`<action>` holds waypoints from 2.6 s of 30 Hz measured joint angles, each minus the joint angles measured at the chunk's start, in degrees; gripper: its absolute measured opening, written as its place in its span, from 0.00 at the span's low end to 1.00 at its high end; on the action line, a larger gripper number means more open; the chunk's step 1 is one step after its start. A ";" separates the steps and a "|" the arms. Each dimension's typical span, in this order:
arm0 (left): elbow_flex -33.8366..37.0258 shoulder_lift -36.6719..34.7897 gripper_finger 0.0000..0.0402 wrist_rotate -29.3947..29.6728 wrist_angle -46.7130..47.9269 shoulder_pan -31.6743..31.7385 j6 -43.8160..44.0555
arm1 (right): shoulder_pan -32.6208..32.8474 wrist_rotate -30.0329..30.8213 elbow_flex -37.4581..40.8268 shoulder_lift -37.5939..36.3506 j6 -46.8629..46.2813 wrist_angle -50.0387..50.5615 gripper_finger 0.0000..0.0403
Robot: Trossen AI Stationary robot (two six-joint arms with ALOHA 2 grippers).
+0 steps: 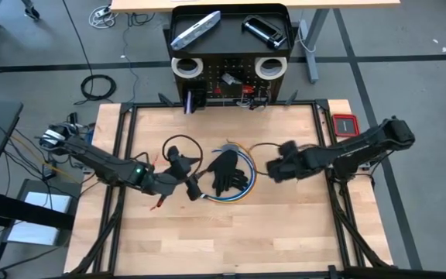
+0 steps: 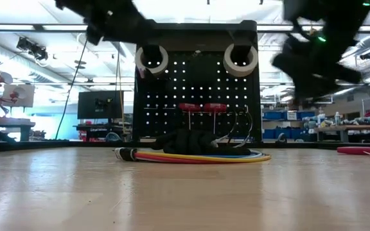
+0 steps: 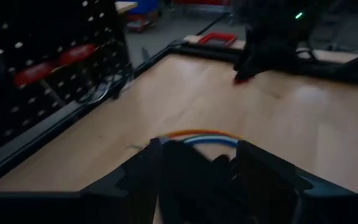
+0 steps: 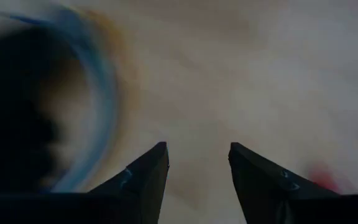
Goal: Hang tools onto peg board
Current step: Hang the red allen wrench on the peg board
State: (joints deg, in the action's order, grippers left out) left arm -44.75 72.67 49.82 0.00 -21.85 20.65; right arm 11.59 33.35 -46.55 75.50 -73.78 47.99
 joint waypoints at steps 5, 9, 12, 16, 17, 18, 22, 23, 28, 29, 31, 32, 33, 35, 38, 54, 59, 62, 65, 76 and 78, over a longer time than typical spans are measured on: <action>0.00 1.12 0.53 -4.85 -5.51 1.24 -4.02 | 2.19 -11.18 1.57 1.85 -25.25 16.74 0.42; 0.07 1.85 0.53 -6.01 -5.91 2.43 -4.16 | 4.16 -15.49 4.43 4.77 -32.80 16.56 0.42; 0.03 2.21 0.53 -6.46 -6.09 2.72 -4.03 | 3.94 -17.98 7.84 6.68 -36.07 16.76 0.41; 0.07 2.61 0.53 -7.08 -5.37 2.73 -3.97 | 0.41 -18.19 12.42 6.32 -35.65 11.89 0.38; 0.02 2.70 0.53 -7.08 -5.35 2.71 -3.97 | -0.42 -16.41 13.31 5.88 -35.68 10.76 0.37; 0.03 2.77 0.53 -7.10 -4.88 2.71 -3.94 | -1.45 -14.78 14.10 5.58 -35.75 9.61 0.35; 0.04 2.81 0.53 -7.08 -4.93 2.71 -3.94 | -5.59 -12.27 16.84 4.87 -35.73 5.60 0.29; 0.04 2.81 0.53 -7.07 -4.91 2.71 -3.94 | -6.37 -12.23 17.22 4.84 -35.53 4.65 0.27; 0.04 2.81 0.53 -7.08 -4.78 2.74 -3.95 | -7.05 -11.63 15.79 4.85 -35.80 6.40 0.23; 0.04 2.81 0.53 -7.08 -4.73 2.74 -4.01 | -6.92 -11.19 15.19 4.80 -36.95 8.18 0.23; 0.04 2.81 0.53 -7.06 -4.86 2.74 -4.07 | -7.08 -10.03 14.36 3.95 -38.58 9.24 0.23; 0.04 2.81 0.53 -7.06 -4.85 2.74 -4.19 | -7.34 -9.60 14.22 3.83 -38.96 9.11 0.24; 0.04 2.81 0.53 -7.06 -4.80 2.74 -4.29 | -7.77 -9.58 14.30 3.77 -38.93 9.25 0.25; 0.04 2.81 0.53 -7.06 -4.67 2.74 -4.40 | -9.15 -9.59 14.41 3.66 -38.15 9.26 0.26; 0.04 2.81 0.53 -7.06 -4.69 2.74 -4.42 | -11.54 -9.16 15.00 3.74 -37.90 8.53 0.28; 0.04 2.79 0.53 -7.10 -4.16 2.74 -4.14 | -23.83 -2.76 18.26 6.73 -29.27 -4.16 0.30; 0.04 2.75 0.53 -7.40 -4.27 2.74 -3.96 | -24.47 -0.81 18.11 9.81 -29.53 -5.01 0.29; 0.04 2.75 0.53 -7.47 -4.45 2.74 -3.94 | -24.47 1.73 18.16 11.38 -27.47 -7.19 0.24; 0.04 2.75 0.53 -7.49 -4.60 2.74 -3.94 | -24.58 2.80 17.58 12.60 -25.18 -8.48 0.16; 0.07 2.75 0.53 -5.82 -4.38 2.74 -3.72 | -20.71 3.71 14.59 13.64 -15.11 -12.17 0.02; 0.07 2.75 0.53 -5.75 -3.35 2.74 -3.61 | -17.59 0.96 12.24 12.82 -14.11 -10.64 0.02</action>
State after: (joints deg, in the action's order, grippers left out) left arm -44.69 75.42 44.07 -3.35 -19.11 17.04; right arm -6.00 34.31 -34.32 88.32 -87.89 37.36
